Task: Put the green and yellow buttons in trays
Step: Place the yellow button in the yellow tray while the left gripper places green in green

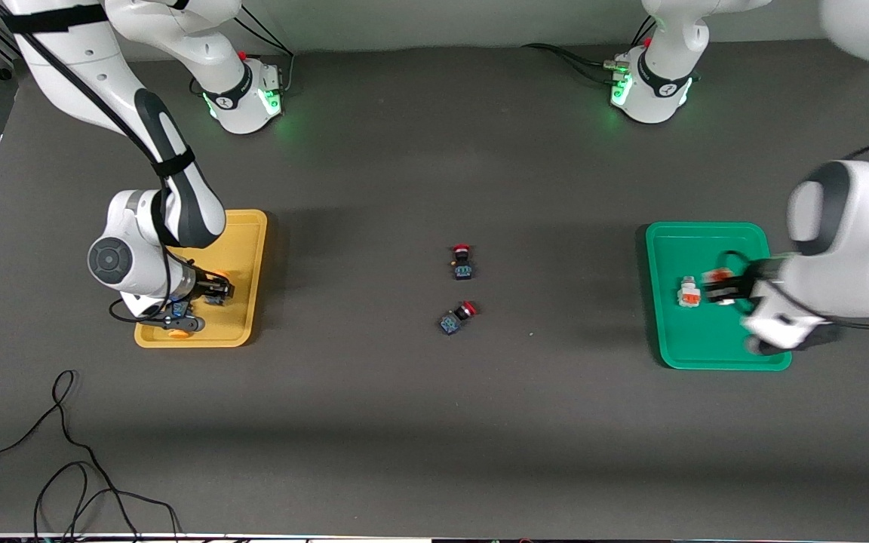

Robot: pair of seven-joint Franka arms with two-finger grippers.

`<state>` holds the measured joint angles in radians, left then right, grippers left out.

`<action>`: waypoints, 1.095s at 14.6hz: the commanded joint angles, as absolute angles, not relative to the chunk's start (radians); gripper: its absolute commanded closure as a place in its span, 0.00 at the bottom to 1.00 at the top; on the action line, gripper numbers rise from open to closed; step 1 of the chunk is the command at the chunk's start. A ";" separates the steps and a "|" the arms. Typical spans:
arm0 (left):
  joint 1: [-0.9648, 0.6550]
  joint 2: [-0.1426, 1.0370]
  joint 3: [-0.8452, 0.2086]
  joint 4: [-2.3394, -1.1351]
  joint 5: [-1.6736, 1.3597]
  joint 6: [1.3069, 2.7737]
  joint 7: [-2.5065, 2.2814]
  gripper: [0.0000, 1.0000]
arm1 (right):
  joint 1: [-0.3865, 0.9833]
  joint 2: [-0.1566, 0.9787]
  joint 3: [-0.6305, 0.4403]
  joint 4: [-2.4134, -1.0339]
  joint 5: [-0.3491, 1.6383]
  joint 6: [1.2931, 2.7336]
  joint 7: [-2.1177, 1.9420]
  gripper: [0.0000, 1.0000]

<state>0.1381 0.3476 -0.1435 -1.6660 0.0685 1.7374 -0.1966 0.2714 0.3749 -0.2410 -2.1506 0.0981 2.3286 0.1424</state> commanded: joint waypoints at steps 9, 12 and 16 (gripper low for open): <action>0.365 0.417 -0.149 -2.149 0.215 2.502 0.032 0.78 | 0.279 0.255 -0.247 -1.525 0.117 1.628 0.103 0.00; 0.359 0.403 -0.150 -2.131 0.215 2.441 0.034 0.08 | 0.279 0.171 -0.259 -1.508 0.115 1.588 0.104 0.00; 0.353 0.367 -0.158 -2.008 0.215 2.219 0.046 0.00 | 0.281 0.140 -0.261 -1.505 0.115 1.559 0.109 0.00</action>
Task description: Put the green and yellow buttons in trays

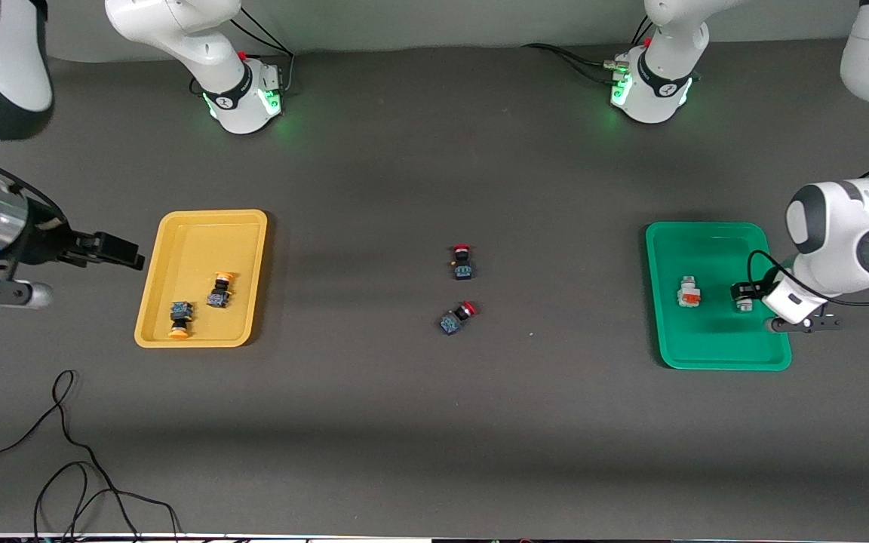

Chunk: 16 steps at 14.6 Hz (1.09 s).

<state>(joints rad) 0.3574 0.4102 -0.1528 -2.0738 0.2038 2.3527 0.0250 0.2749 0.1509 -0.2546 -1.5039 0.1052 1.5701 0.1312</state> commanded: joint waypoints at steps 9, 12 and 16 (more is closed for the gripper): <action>0.354 0.165 -0.216 -1.761 0.163 1.732 0.130 0.00 | 0.282 0.124 -0.259 -1.506 0.114 1.536 0.112 0.00; 0.336 0.069 -0.221 -1.761 0.077 1.671 0.130 0.00 | 0.282 0.124 -0.259 -1.508 0.114 1.536 0.107 0.00; 0.171 -0.015 -0.154 -1.741 -0.001 1.591 0.092 0.00 | 0.282 0.126 -0.259 -1.508 0.113 1.537 0.106 0.00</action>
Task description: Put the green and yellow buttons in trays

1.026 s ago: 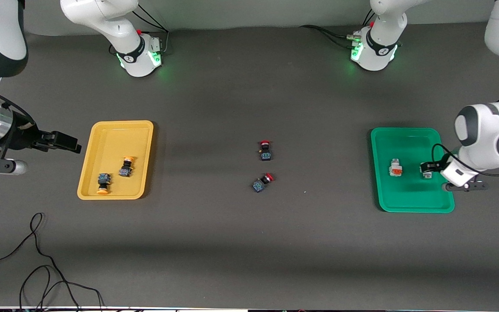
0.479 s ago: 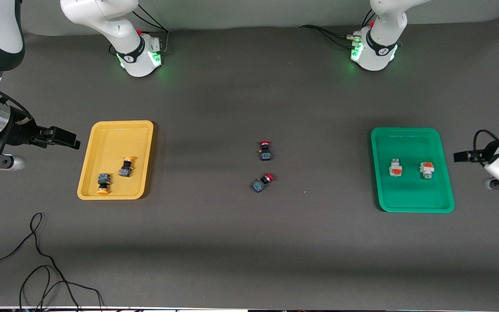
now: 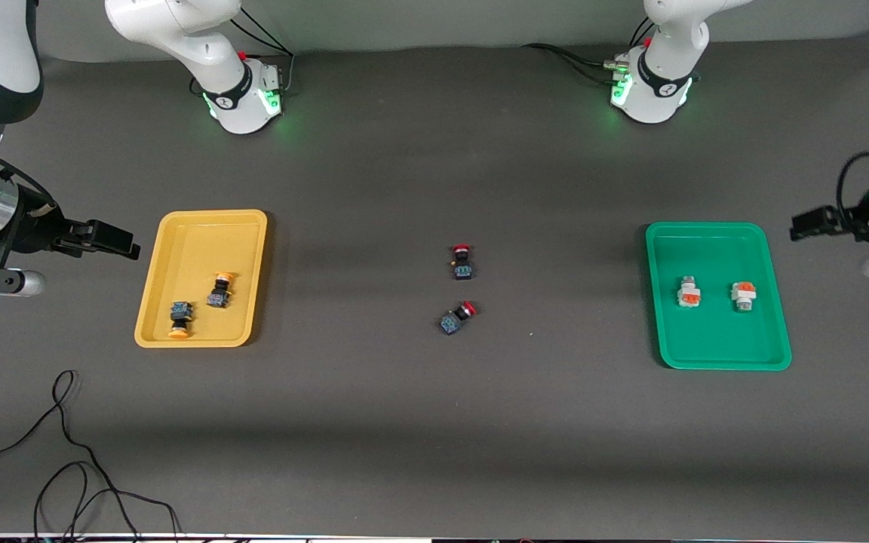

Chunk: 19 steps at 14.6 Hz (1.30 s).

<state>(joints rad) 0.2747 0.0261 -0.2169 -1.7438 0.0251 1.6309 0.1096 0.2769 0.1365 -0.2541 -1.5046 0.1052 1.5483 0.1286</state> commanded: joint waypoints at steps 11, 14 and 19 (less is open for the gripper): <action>-0.075 -0.017 -0.002 -1.644 -0.015 1.496 0.002 0.00 | 0.273 0.091 -0.259 -1.505 0.100 1.517 0.114 0.00; -0.077 -0.018 0.009 -1.644 -0.014 1.491 0.011 0.00 | 0.293 0.064 -0.255 -1.522 0.098 1.509 0.117 0.00; -0.104 -0.018 0.045 -1.644 -0.011 1.491 0.014 0.00 | 0.293 0.069 -0.264 -1.520 0.100 1.509 0.126 0.00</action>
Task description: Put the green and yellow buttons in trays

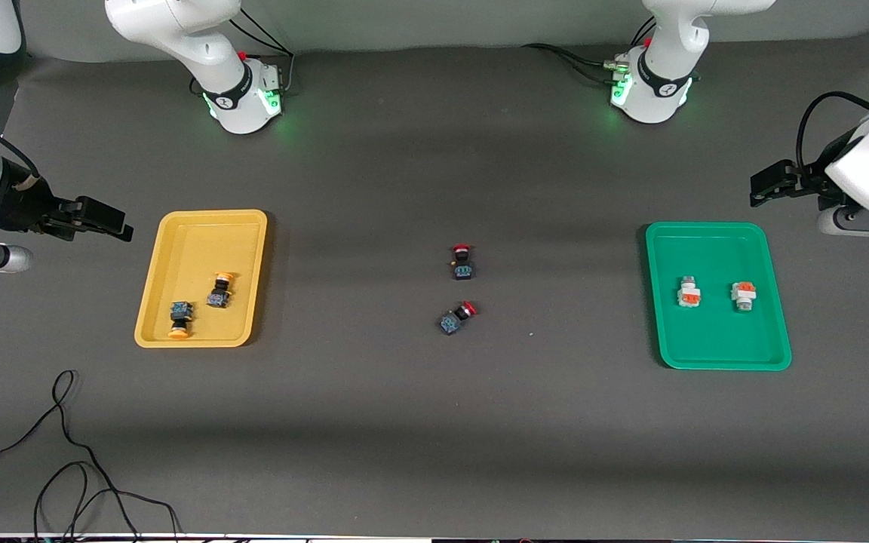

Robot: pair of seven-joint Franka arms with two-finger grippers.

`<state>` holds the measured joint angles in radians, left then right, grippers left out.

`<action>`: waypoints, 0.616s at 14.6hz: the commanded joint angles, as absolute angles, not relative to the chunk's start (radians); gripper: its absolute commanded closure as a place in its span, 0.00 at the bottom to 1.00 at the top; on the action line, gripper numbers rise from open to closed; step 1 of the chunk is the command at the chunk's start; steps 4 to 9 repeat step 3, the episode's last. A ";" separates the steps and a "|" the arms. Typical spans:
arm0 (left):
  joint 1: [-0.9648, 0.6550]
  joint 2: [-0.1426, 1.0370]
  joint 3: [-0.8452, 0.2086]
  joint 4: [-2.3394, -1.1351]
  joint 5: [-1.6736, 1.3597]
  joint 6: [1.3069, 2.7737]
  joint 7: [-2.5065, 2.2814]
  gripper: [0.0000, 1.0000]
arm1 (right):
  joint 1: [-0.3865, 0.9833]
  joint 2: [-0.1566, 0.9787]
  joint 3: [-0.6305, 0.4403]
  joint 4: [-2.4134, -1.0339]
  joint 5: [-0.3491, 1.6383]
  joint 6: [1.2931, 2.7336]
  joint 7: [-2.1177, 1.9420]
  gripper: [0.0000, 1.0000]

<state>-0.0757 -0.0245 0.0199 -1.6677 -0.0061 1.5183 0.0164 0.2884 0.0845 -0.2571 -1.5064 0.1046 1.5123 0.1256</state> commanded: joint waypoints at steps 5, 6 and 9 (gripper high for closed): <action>-0.100 -0.018 0.043 -1.644 -0.011 1.491 0.014 0.00 | 0.296 0.064 -0.265 -1.522 0.100 1.509 0.127 0.00; -0.100 -0.018 0.043 -1.644 -0.011 1.491 0.014 0.00 | 0.296 0.064 -0.265 -1.522 0.100 1.509 0.127 0.00; -0.100 -0.018 0.043 -1.644 -0.011 1.491 0.014 0.00 | 0.296 0.064 -0.265 -1.522 0.100 1.509 0.127 0.00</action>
